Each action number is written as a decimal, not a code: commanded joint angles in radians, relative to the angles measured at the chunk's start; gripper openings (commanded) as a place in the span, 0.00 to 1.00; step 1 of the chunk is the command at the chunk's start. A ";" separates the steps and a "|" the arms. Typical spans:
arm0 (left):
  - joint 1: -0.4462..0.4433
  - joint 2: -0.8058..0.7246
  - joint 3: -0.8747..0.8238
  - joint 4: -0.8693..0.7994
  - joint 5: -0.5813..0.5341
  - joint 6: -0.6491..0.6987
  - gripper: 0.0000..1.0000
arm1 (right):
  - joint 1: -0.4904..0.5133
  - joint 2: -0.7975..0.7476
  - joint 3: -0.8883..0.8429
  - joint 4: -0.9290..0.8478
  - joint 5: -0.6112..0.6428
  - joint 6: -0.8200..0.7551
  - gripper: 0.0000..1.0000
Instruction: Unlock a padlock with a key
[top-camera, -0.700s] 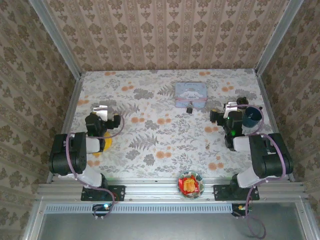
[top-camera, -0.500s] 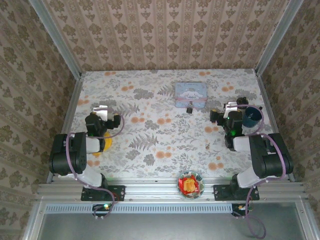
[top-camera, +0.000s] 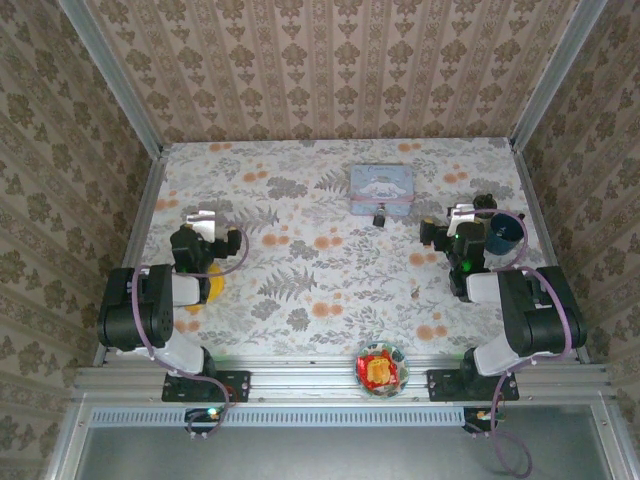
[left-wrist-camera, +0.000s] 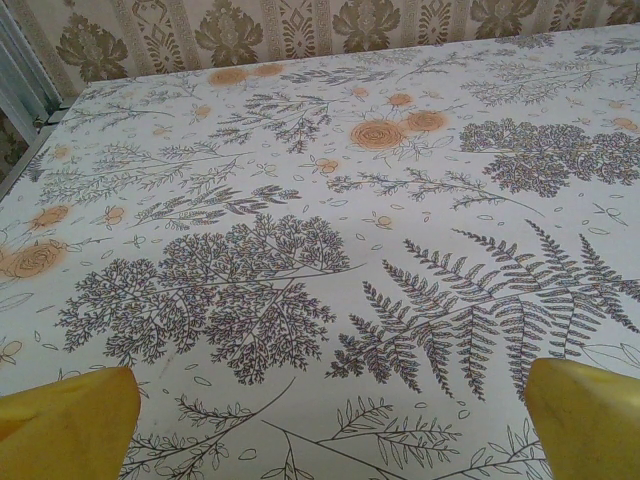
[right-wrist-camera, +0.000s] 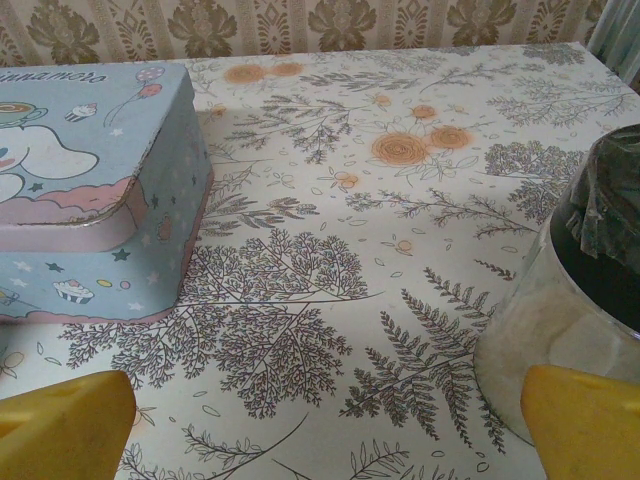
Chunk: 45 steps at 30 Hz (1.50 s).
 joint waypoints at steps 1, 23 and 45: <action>-0.007 -0.012 0.000 0.001 0.002 0.018 1.00 | 0.005 0.003 0.007 0.014 0.024 0.004 1.00; 0.000 -0.023 0.005 -0.012 -0.023 0.002 1.00 | 0.006 -0.062 0.037 -0.092 0.057 0.016 1.00; -0.162 -0.597 0.009 -0.497 -0.174 -0.176 1.00 | 0.320 -0.553 0.286 -1.309 0.447 0.462 1.00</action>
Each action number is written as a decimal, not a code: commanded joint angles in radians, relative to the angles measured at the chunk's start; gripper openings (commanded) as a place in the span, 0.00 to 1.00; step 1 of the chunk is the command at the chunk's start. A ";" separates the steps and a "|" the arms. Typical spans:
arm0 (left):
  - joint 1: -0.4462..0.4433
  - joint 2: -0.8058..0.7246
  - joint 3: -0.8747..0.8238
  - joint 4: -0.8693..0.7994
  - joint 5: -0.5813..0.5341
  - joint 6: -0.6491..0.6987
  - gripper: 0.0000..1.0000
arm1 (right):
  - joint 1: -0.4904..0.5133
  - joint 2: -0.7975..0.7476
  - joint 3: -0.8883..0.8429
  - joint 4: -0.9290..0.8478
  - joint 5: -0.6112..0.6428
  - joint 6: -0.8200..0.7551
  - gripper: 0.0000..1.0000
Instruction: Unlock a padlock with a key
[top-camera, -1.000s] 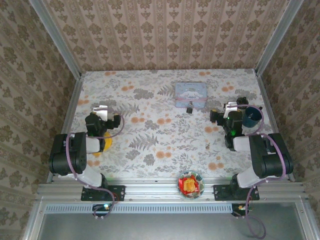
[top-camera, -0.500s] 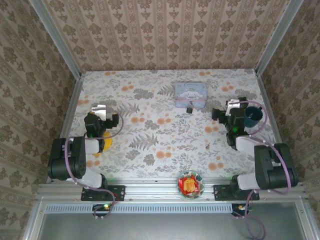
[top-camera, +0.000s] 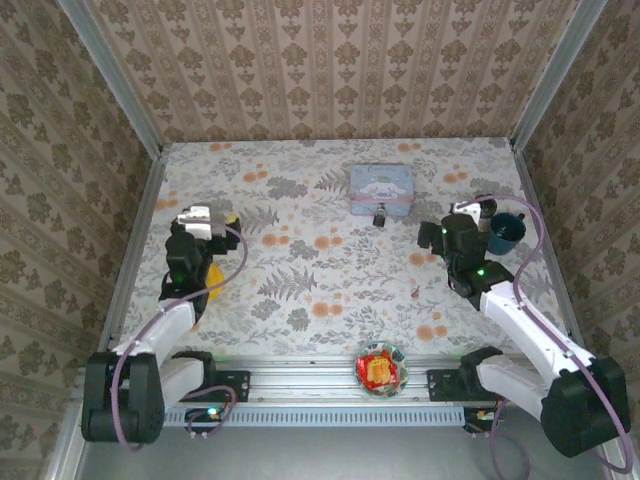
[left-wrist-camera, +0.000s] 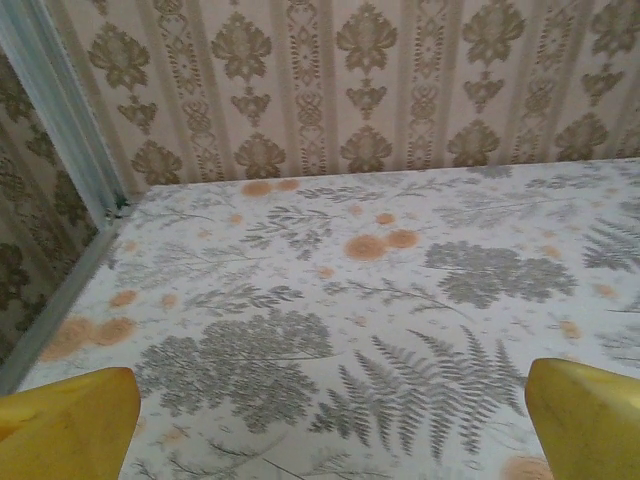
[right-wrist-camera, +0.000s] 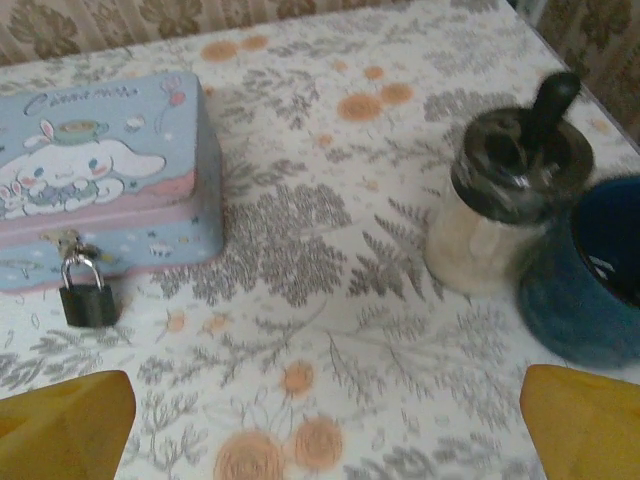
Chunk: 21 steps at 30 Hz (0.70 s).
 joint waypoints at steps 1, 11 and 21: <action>-0.043 -0.081 0.033 -0.159 -0.010 -0.110 1.00 | 0.067 -0.037 0.042 -0.305 0.127 0.194 1.00; -0.156 -0.260 0.008 -0.280 -0.009 -0.248 1.00 | 0.245 0.016 0.074 -0.589 0.152 0.523 0.86; -0.156 -0.301 0.008 -0.353 -0.072 -0.273 1.00 | 0.315 0.145 0.127 -0.636 0.093 0.615 0.79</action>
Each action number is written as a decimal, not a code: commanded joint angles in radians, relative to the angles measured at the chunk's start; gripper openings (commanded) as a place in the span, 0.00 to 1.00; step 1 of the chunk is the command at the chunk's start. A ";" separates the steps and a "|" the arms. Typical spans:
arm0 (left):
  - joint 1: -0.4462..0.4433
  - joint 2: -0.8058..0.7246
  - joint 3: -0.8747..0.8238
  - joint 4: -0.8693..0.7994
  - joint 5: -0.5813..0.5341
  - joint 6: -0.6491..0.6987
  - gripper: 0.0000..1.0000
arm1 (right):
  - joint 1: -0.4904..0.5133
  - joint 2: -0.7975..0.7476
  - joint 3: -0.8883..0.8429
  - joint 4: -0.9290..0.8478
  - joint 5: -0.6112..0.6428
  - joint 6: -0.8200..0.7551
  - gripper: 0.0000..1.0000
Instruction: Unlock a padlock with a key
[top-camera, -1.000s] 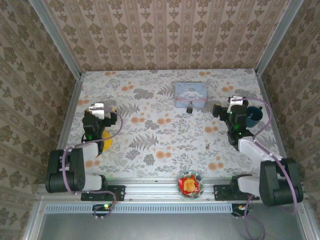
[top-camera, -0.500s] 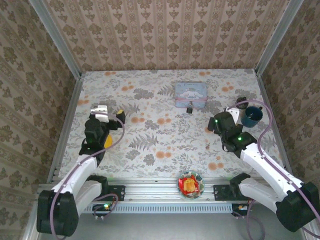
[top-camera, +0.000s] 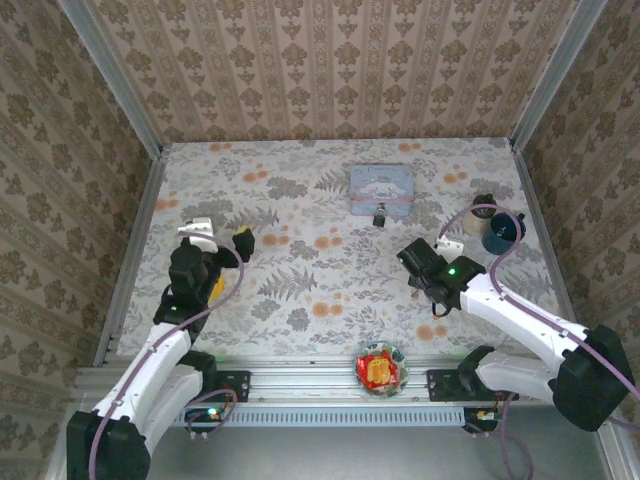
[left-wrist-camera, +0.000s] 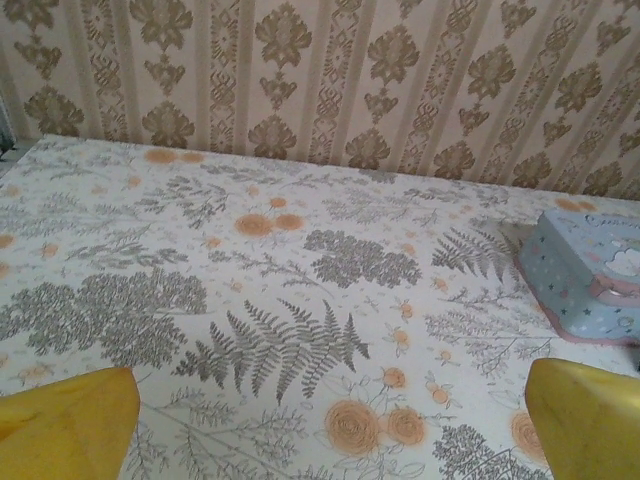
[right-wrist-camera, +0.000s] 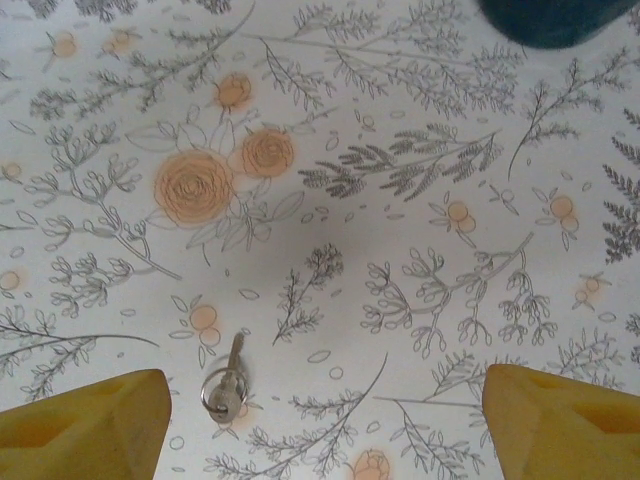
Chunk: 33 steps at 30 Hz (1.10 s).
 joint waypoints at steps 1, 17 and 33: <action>-0.004 -0.014 0.006 -0.031 -0.037 -0.025 1.00 | 0.009 0.021 0.030 -0.034 -0.021 0.065 0.77; -0.004 -0.012 -0.031 0.039 -0.022 -0.088 1.00 | 0.010 0.166 0.037 0.051 -0.127 0.083 0.62; -0.004 -0.017 -0.073 0.092 -0.021 -0.083 1.00 | 0.007 0.343 0.061 0.130 -0.160 0.106 0.52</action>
